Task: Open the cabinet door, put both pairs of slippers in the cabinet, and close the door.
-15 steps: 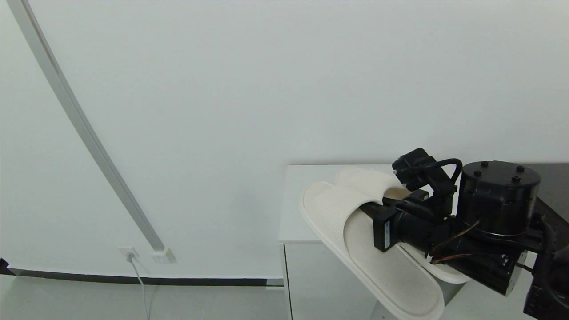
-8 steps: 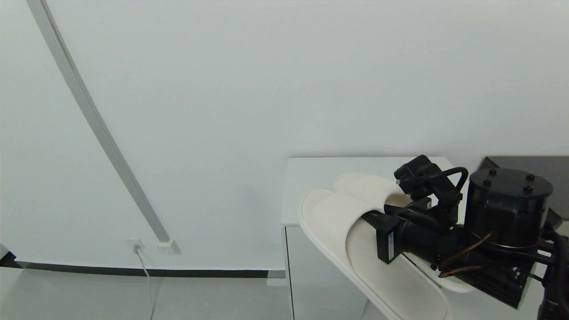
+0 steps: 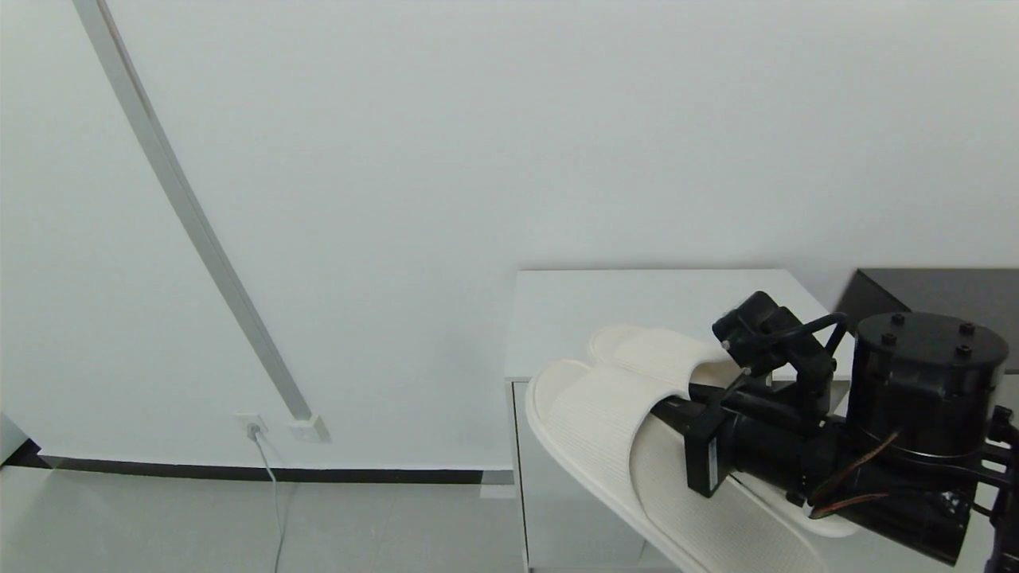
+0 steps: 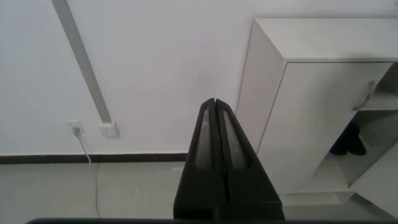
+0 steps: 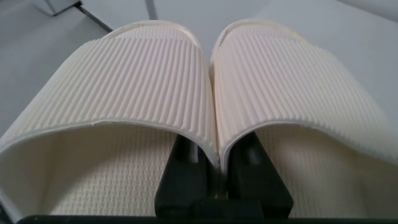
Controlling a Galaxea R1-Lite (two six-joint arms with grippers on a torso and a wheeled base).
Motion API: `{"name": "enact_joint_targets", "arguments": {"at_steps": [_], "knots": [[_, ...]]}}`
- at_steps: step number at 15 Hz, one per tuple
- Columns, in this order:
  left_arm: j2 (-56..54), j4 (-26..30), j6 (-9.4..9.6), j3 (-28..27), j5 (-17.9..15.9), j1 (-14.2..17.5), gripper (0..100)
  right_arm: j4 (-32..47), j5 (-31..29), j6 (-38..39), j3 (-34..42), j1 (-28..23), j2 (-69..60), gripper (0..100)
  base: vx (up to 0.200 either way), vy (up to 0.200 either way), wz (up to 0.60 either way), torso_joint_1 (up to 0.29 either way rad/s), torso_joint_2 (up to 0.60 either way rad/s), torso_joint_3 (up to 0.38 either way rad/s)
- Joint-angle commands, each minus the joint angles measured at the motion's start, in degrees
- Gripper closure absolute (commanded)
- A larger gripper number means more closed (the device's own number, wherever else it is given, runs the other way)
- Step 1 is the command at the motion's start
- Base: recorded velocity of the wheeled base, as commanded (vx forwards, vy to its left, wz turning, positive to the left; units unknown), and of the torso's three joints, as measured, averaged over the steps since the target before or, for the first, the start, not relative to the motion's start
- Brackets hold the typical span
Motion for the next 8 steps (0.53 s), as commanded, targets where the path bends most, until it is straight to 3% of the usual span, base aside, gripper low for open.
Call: {"name": "enact_joint_targets", "arguments": {"at_steps": [1, 2, 8], "knots": [[0.08, -0.02, 0.02, 0.02, -0.02, 0.01, 100, 0.24, 3.47, 0.08, 0.88, -0.71, -1.3, 100, 0.0, 0.0, 0.0, 0.0, 0.0, 0.0], [0.08, -0.02, 0.02, 0.02, -0.02, 0.01, 100, 0.24, 3.65, 0.08, 1.06, -1.06, -1.3, 100, 0.0, 0.0, 0.0, 0.0, 0.0, 0.0], [0.08, -0.02, 0.02, -0.06, -0.02, 0.01, 100, 0.42, 3.65, -0.01, 1.14, -1.06, -1.21, 100, 0.0, -0.2, 0.0, 0.002, 0.0, 0.004]]}}
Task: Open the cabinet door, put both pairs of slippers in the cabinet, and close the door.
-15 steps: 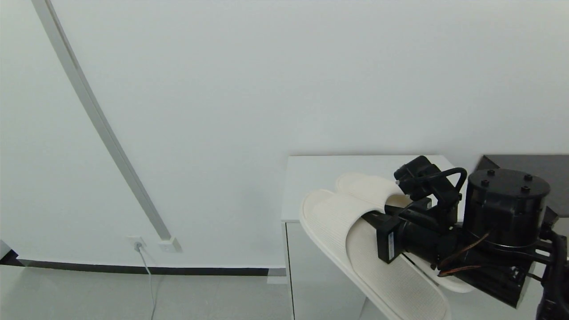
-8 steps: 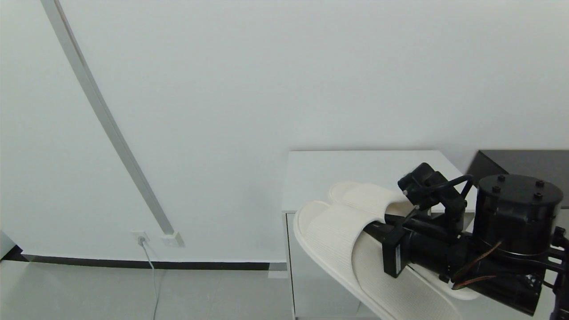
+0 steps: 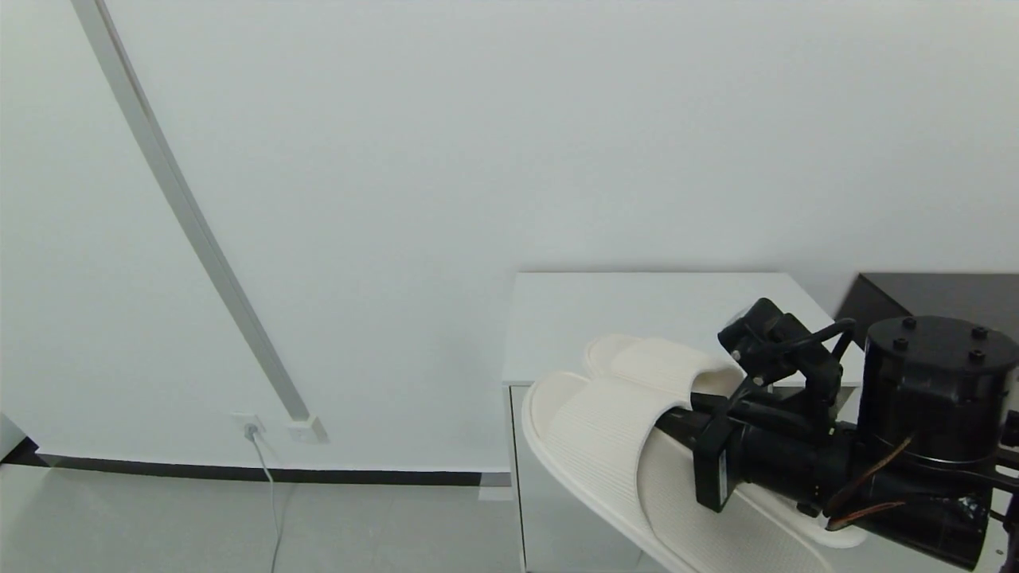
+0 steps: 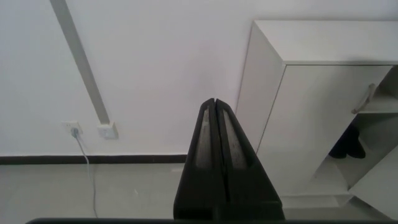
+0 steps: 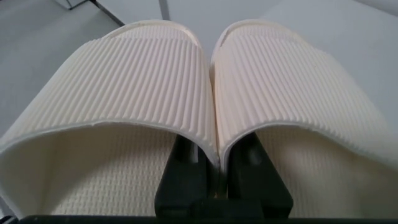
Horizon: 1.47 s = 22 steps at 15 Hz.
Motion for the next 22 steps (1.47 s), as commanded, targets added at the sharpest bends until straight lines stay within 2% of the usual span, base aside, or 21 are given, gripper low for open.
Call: {"name": "enact_joint_targets", "arguments": {"at_steps": [1, 4, 7, 16, 22], "knots": [[0.08, -0.02, -0.01, 0.07, -0.11, 0.05, 100, 0.19, 0.02, -0.04, -0.01, -0.01, 0.03, 100, 0.0, -0.2, 0.0, 0.017, 0.0, 0.002], [0.08, -0.02, -0.01, 0.07, -0.11, 0.05, 100, 0.19, -0.07, -0.12, -0.01, -0.19, 0.38, 100, 0.0, -0.2, 0.0, 0.006, 0.01, 0.001], [0.08, -0.02, 0.08, -0.01, -0.19, 0.05, 100, -1.04, 4.41, -9.62, 4.12, -4.58, -0.94, 100, 0.0, -0.2, 0.0, 0.002, 0.0, 0.004], [0.08, -0.02, 0.08, -0.01, -0.19, 0.05, 100, -0.77, 6.96, -9.7, 5.96, -4.14, -1.55, 100, 0.0, -0.2, 0.0, 0.003, 0.0, 0.001], [0.08, -0.02, 0.08, -0.01, -0.19, 0.05, 100, -0.95, 8.63, -9.62, 7.19, -3.35, -0.85, 100, 0.0, 0.0, 0.0, 0.0, 0.0, 0.0]]}}
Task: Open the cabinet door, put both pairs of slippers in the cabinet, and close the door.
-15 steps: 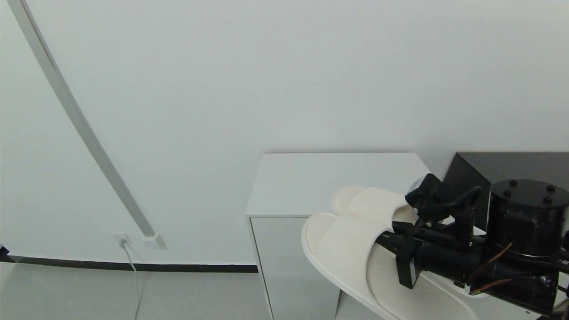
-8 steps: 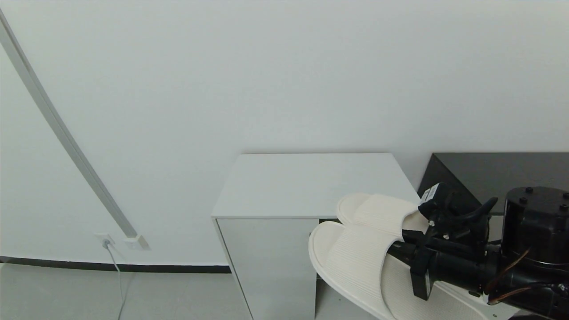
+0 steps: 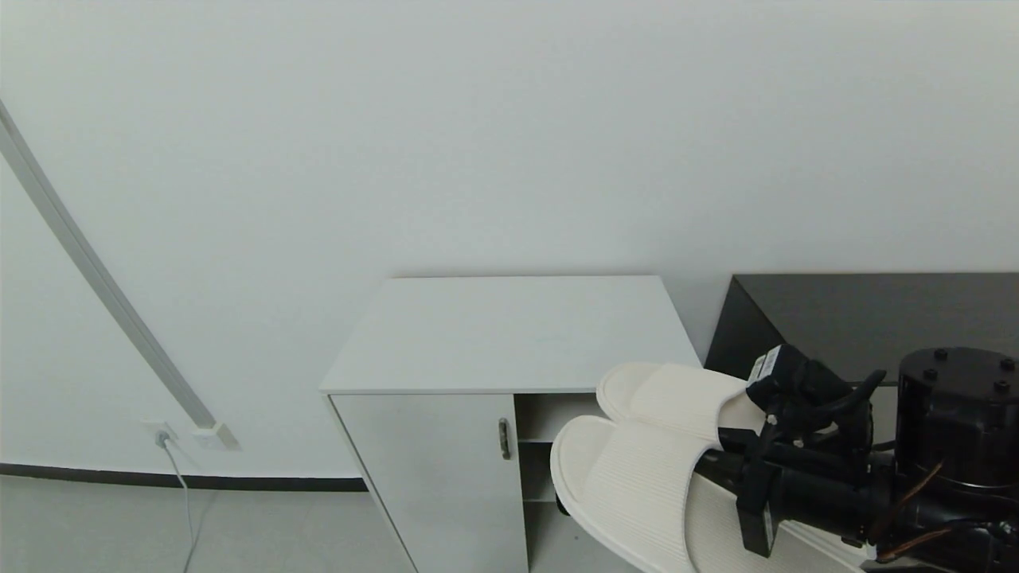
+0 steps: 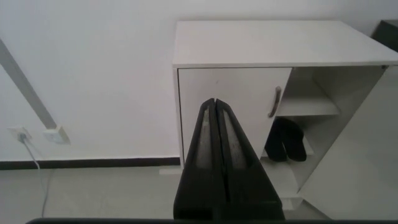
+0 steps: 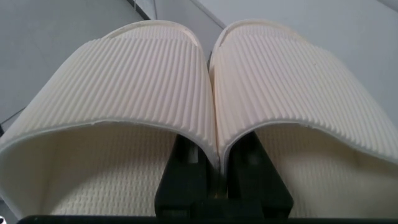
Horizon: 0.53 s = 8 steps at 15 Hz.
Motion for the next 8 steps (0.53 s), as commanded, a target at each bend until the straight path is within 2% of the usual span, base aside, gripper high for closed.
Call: {"name": "enact_joint_targets", "arguments": {"at_steps": [1, 8], "knots": [[0.08, -0.01, -0.03, -0.01, -0.02, -0.01, 100, -0.09, 0.01, 0.09, 0.07, 0.21, 1.19, 100, 0.0, 0.0, 0.0, 0.0, 0.0, 0.0], [0.08, -0.01, -0.12, -0.01, -0.02, -0.01, 100, -0.09, 0.1, 0.09, 0.42, 0.65, 1.54, 100, 0.0, 0.0, 0.0, 0.0, 0.0, 0.0]]}}
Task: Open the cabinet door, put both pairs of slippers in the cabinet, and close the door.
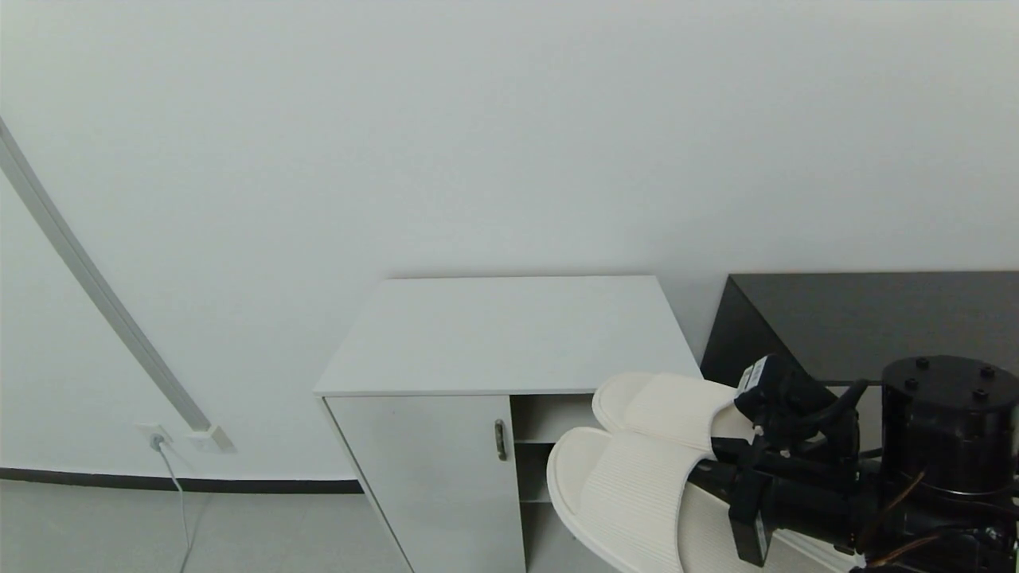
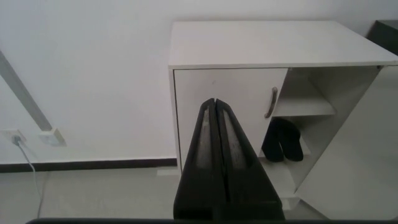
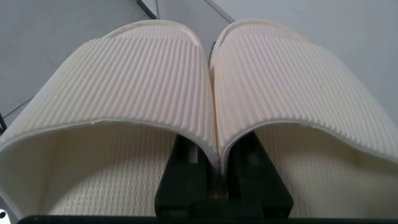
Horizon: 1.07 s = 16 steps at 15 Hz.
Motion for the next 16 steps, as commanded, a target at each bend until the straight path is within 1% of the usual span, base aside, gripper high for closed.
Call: {"name": "enact_joint_targets", "arguments": {"at_steps": [1, 12, 16], "knots": [[0.08, 0.01, -0.06, 0.07, 0.0, -0.01, 100, 0.0, 0.06, -0.06, 0.02, 0.06, 0.49, 100, 0.0, 0.0, 0.0, 0.0, 0.0, 0.0], [0.08, 0.01, -0.15, -0.01, 0.09, -0.01, 100, 0.0, 0.06, -0.06, 0.11, 0.33, 0.49, 100, 0.0, 0.0, 0.0, 0.0, 0.0, 0.0], [0.08, 0.01, -0.15, 0.07, 0.09, -0.01, 100, -0.09, 0.06, -0.06, 0.37, 0.33, 0.49, 100, 0.0, 0.0, 0.0, -0.131, 0.29, 0.159]]}}
